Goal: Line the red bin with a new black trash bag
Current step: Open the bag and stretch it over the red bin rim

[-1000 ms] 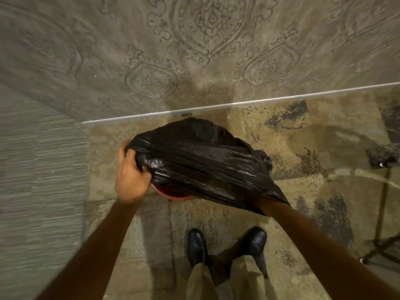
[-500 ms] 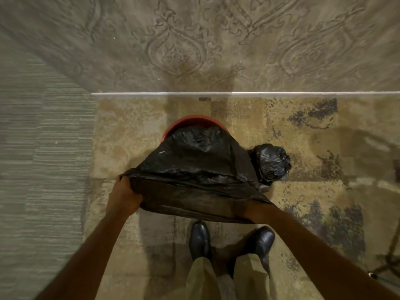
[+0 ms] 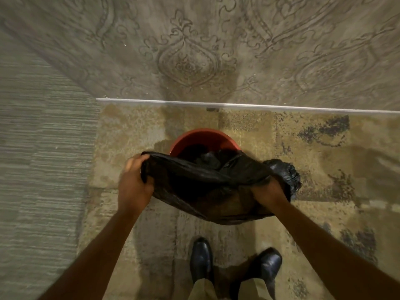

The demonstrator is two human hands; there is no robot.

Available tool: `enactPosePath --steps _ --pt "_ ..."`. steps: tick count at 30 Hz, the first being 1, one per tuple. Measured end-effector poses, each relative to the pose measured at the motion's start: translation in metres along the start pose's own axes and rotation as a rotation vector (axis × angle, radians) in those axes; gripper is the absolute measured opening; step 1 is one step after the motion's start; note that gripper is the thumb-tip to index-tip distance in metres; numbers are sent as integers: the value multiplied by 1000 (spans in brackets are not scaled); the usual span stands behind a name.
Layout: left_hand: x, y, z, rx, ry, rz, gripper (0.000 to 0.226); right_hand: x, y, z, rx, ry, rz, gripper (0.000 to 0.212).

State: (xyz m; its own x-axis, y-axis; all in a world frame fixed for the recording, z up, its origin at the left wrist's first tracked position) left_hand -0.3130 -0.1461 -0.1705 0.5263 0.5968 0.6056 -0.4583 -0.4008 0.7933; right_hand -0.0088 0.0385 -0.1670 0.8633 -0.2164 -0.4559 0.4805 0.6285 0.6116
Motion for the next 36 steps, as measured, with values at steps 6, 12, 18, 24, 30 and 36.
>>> enactPosePath --steps 6,12,18,24,30,36 --pt "-17 -47 -35 -28 -30 0 60 -7 -26 -64 -64 247 -25 37" --pt "-62 -93 -51 -47 15 -23 61 18 -61 -104 -135 200 160 65" --pt "-89 -115 -75 -124 39 48 68 2 -58 -146 -25 203 120 44" --pt "-92 -122 -106 -293 169 106 53 -30 -63 -183 33 270 232 47" --pt "-110 -134 -80 -421 212 -46 49 -40 -68 -204 -79 86 58 47" --pt "-121 -143 -73 -386 253 -2 70 -37 -63 -212 -171 -106 -174 54"
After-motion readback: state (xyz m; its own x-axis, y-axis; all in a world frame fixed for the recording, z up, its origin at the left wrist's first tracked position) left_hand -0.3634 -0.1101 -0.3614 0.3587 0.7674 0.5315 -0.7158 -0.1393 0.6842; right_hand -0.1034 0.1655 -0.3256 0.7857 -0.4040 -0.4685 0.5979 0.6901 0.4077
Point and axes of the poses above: each hand's wrist, its own z-axis away from the middle knuckle, its own y-axis out of the back of the hand, x = y × z, the point moved 1 cm from there along -z, towards the middle knuckle, and after that the axes turned 6 degrees about x, right-handed, at the moved point
